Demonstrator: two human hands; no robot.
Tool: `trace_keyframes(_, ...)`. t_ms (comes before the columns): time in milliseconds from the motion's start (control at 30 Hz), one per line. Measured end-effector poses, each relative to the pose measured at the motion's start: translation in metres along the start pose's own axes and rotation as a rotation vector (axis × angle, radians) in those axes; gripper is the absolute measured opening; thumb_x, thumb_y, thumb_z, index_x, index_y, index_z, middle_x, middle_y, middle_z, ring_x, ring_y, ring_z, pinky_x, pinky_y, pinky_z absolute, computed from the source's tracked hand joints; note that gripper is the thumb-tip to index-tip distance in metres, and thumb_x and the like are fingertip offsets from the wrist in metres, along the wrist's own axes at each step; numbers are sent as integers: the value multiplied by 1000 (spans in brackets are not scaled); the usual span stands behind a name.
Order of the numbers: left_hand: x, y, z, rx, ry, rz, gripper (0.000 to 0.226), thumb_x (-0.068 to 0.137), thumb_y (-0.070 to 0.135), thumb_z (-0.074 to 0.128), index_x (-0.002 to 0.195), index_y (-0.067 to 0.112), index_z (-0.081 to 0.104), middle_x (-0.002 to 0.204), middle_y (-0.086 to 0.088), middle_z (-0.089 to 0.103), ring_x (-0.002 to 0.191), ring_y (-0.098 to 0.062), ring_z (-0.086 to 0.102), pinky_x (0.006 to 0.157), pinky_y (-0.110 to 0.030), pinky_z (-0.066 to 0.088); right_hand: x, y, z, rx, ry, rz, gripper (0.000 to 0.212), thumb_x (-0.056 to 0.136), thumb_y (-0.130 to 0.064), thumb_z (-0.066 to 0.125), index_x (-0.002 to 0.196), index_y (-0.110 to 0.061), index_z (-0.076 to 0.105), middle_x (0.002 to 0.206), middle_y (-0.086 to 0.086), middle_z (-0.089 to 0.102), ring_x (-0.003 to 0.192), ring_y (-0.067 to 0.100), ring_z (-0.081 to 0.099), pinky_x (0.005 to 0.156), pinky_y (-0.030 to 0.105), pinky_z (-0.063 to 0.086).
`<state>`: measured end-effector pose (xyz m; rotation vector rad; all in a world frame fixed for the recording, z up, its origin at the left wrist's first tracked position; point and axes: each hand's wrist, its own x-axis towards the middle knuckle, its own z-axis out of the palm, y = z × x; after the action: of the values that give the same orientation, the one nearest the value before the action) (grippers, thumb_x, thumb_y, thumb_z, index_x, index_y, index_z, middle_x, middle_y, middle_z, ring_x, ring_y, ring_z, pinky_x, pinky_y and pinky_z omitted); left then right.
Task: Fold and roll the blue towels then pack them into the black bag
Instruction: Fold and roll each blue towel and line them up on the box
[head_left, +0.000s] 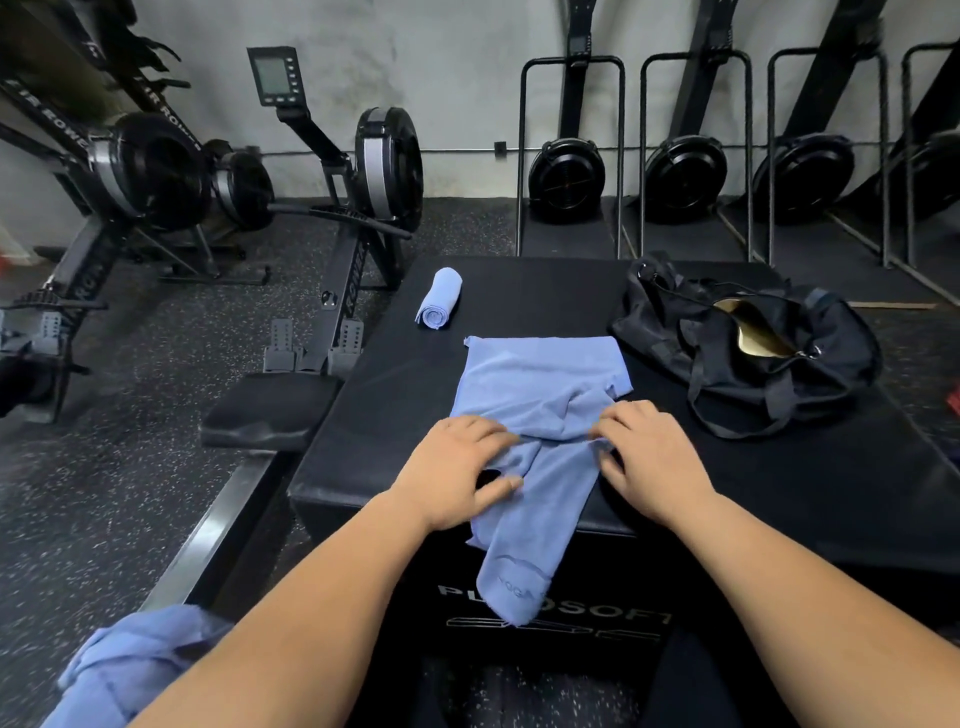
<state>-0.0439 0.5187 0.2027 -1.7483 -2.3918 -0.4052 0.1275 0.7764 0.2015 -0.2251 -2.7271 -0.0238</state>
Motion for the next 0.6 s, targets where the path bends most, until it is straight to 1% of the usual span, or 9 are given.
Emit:
trace_keyframes(67,0,6,7,10,-71,116,52,94,74,53,130,38,63,129,15,60,120,-12,55,103,-34,42,-5,-6,2,37,-82,-134,25,90,-47,63,109,-32,69,109,-11,63,104,21,55,77,40,48)
trace_keyframes(133,0,7,15,-32,-87,104,40,94,69,58,118,38,67,119,15,61,109,-14,59,96,-31,42,-9,-10,7,64,-117,-170,29,90,-56,62,108,-35,70,105,-15,62,103,17,55,76,36,47)
trace_keyframes(233,-1,1,14,-104,-24,-10,15,93,48,66,96,35,71,100,14,64,95,-16,62,83,-30,43,-7,-9,11,107,-55,-96,19,92,-49,66,97,-31,71,96,-14,65,97,20,58,73,39,49)
trace_keyframes(300,-1,-5,11,-101,18,-75,8,93,40,69,91,32,69,90,13,65,86,-16,61,79,-36,49,-3,-8,10,143,-28,-14,14,94,-44,68,94,-30,69,91,-12,68,93,23,60,73,42,50)
trace_keyframes(367,0,-12,5,-81,98,-176,7,94,34,71,89,29,69,85,12,64,82,-18,59,76,-38,49,3,-5,10,191,-1,114,11,95,-41,66,94,-30,68,86,-10,69,90,25,60,74,44,50)
trace_keyframes(433,2,-21,-1,-7,135,-282,7,93,32,72,88,28,70,86,10,63,82,-22,58,74,-40,47,9,1,10,218,31,252,12,94,-41,67,91,-30,69,82,-9,66,88,26,59,74,45,50)
trace_keyframes(500,4,-26,-1,65,132,-331,4,90,30,73,87,28,71,93,7,63,87,-26,58,74,-41,47,12,6,11,162,21,301,12,91,-43,71,88,-31,68,86,-9,62,89,26,55,74,44,48)
trace_keyframes(533,4,-26,-1,64,140,-316,2,89,29,72,89,28,72,100,6,63,91,-28,57,75,-41,47,11,6,13,137,12,272,12,88,-41,74,88,-31,68,88,-9,60,89,25,54,73,43,48)
trace_keyframes(600,4,-19,1,14,168,-205,8,89,33,69,94,27,72,107,6,59,94,-26,54,77,-40,46,9,2,15,163,7,134,10,86,-36,75,90,-31,67,90,-9,57,87,22,51,72,43,50)
